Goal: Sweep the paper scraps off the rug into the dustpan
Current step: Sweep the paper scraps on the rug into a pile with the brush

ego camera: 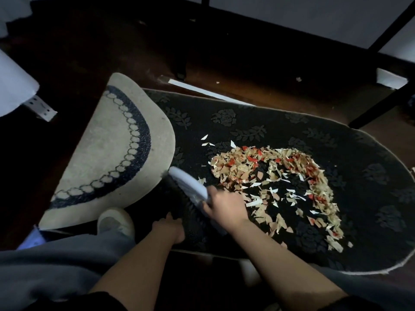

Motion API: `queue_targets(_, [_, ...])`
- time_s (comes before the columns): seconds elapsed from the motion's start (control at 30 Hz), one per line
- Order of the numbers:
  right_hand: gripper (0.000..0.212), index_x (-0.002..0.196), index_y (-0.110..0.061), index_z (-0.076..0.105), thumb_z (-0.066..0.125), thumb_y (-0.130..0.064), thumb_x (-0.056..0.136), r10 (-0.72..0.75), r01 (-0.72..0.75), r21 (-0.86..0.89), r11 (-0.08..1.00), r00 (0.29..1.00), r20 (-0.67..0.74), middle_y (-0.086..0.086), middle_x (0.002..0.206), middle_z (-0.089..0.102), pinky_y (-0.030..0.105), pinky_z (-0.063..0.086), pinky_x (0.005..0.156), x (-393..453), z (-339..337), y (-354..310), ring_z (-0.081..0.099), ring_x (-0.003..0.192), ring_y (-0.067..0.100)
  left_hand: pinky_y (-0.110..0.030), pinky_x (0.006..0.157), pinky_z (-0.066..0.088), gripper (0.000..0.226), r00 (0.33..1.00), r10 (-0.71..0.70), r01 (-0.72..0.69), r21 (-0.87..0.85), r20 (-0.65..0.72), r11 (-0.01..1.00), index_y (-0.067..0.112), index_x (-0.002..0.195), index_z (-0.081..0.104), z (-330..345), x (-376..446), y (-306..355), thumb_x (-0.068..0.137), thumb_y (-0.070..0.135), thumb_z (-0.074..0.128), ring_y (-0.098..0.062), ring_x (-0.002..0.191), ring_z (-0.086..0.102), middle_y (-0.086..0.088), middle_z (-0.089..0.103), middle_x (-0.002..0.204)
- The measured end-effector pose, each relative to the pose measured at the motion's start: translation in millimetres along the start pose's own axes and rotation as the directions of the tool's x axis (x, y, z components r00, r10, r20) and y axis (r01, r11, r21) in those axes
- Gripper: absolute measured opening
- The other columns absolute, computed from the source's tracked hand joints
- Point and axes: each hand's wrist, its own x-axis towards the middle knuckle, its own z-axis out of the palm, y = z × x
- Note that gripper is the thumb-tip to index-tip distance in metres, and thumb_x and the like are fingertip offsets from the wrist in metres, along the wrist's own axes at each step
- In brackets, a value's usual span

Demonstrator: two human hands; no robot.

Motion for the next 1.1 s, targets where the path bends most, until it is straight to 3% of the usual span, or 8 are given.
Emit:
queue_targets(0.1, [0.032,0.114,-0.013,0.048,0.041,-0.040,0.098,0.138,-0.139,0.032,0.990,0.990,0.015,-0.001,0.083,0.058,0.023,0.040,0.048,3,-3,23,0.059,0.064,0.020,-0.044,0.116,0.025,0.063,1.000,-0.010,0.010,0.012,0.012,1.000,0.025,0.154,0.012,-1,1,-2,0.097,0.032,0.038,-0.035,0.145,0.020,-0.009,-0.007,0.161])
queue_targets(0.2, [0.034,0.115,-0.012,0.048,0.040,-0.041,0.099,0.308,-0.308,0.042,0.951,0.951,0.000,-0.005,0.077,0.050,0.020,0.024,0.038,-7,-9,51,0.045,0.049,0.010,-0.043,0.116,0.026,0.062,1.000,-0.008,0.008,0.012,-0.003,1.000,0.026,0.154,0.012,-3,1,3,0.097,0.031,0.037,-0.034,0.144,0.021,-0.009,-0.008,0.161])
queue_targets(0.33, [0.035,0.110,-0.014,0.051,0.045,-0.044,0.095,0.407,-0.401,0.079,0.912,0.910,-0.078,0.004,0.085,0.065,0.026,0.020,0.041,-24,-18,68,0.063,0.073,0.027,-0.042,0.114,0.027,0.065,0.999,-0.001,0.002,0.013,-0.047,1.000,0.028,0.154,0.011,-10,1,12,0.096,0.034,0.039,-0.033,0.144,0.023,-0.010,-0.008,0.161])
queue_targets(0.43, [0.036,0.113,-0.015,0.052,0.046,-0.045,0.093,0.404,-0.388,0.131,0.912,0.907,-0.123,0.002,0.084,0.066,0.026,0.032,0.046,-27,-26,67,0.064,0.071,0.025,-0.041,0.115,0.027,0.068,0.998,-0.007,0.007,0.004,-0.061,1.000,0.027,0.154,0.008,-13,5,17,0.095,0.035,0.042,-0.034,0.144,0.022,-0.012,-0.008,0.161])
queue_targets(0.57, [0.037,0.119,-0.015,0.051,0.043,-0.042,0.096,0.192,-0.178,0.112,0.978,0.973,-0.131,-0.004,0.084,0.064,0.017,0.032,0.040,-15,-19,47,0.055,0.058,0.013,-0.041,0.116,0.028,0.071,1.000,-0.015,0.015,-0.005,-0.019,1.000,0.026,0.154,0.007,-13,14,22,0.095,0.039,0.043,-0.036,0.144,0.022,-0.015,-0.012,0.160])
queue_targets(0.7, [0.034,0.116,-0.014,0.050,0.040,-0.041,0.098,0.112,-0.107,0.089,0.990,0.992,-0.054,-0.002,0.084,0.063,0.027,0.053,0.053,-1,-4,35,0.063,0.064,0.019,-0.042,0.117,0.027,0.074,1.000,-0.011,0.012,-0.024,0.022,1.000,0.026,0.154,0.005,-12,21,29,0.094,0.043,0.045,-0.038,0.144,0.021,-0.019,-0.018,0.158])
queue_targets(0.87, [0.037,0.122,-0.012,0.047,0.039,-0.040,0.099,0.262,-0.260,0.057,0.964,0.965,-0.020,-0.002,0.083,0.057,0.020,0.028,0.039,5,-9,67,0.055,0.062,0.018,-0.041,0.117,0.028,0.074,0.999,-0.022,0.022,-0.012,0.033,1.000,0.030,0.154,0.004,-13,24,25,0.094,0.041,0.046,-0.036,0.145,0.020,-0.014,-0.016,0.159])
queue_targets(1.1, [0.035,0.108,-0.015,0.050,0.045,-0.047,0.094,0.411,-0.404,0.098,0.910,0.909,-0.074,0.001,0.083,0.062,0.028,0.031,0.049,-21,-20,92,0.065,0.075,0.027,-0.042,0.113,0.033,0.063,0.998,-0.015,0.017,0.032,-0.060,0.999,0.022,0.151,0.022,-24,24,30,0.095,0.040,0.043,-0.035,0.140,0.029,-0.014,0.012,0.156])
